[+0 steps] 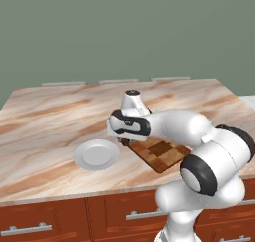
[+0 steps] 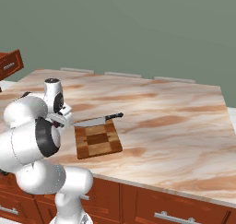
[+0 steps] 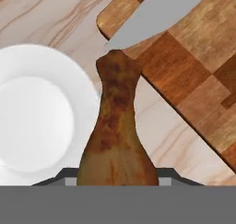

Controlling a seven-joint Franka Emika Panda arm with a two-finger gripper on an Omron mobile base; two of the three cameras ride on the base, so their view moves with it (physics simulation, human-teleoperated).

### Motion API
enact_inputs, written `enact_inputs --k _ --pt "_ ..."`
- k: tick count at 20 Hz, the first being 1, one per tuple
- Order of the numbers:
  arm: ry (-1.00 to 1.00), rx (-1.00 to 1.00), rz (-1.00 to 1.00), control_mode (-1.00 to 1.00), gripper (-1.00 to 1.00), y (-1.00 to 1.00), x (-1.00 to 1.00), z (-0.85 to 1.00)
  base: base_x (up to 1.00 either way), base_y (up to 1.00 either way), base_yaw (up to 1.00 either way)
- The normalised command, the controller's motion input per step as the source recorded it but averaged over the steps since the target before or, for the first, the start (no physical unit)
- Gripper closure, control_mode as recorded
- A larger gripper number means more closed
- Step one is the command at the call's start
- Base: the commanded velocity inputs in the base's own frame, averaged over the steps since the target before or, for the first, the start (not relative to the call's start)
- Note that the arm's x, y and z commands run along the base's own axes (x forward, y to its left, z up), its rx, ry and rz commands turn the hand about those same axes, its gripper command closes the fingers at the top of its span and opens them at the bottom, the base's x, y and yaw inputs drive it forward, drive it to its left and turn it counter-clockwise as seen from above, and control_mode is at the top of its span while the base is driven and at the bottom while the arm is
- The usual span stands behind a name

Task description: Pick up the knife from the drawer and place it on the cutting board. Then place the meat from the plate to the cutting board.

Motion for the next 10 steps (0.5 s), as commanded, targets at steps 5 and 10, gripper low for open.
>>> enact_inputs --k 5,10 --pt "0.05 0.04 -0.24 -1.00 1.00 -1.00 -0.12 0.13 0.00 0.00 0.00" --pt "0.07 0.01 -0.27 -1.00 1.00 -0.95 0.00 0.01 0.00 0.00 0.00"
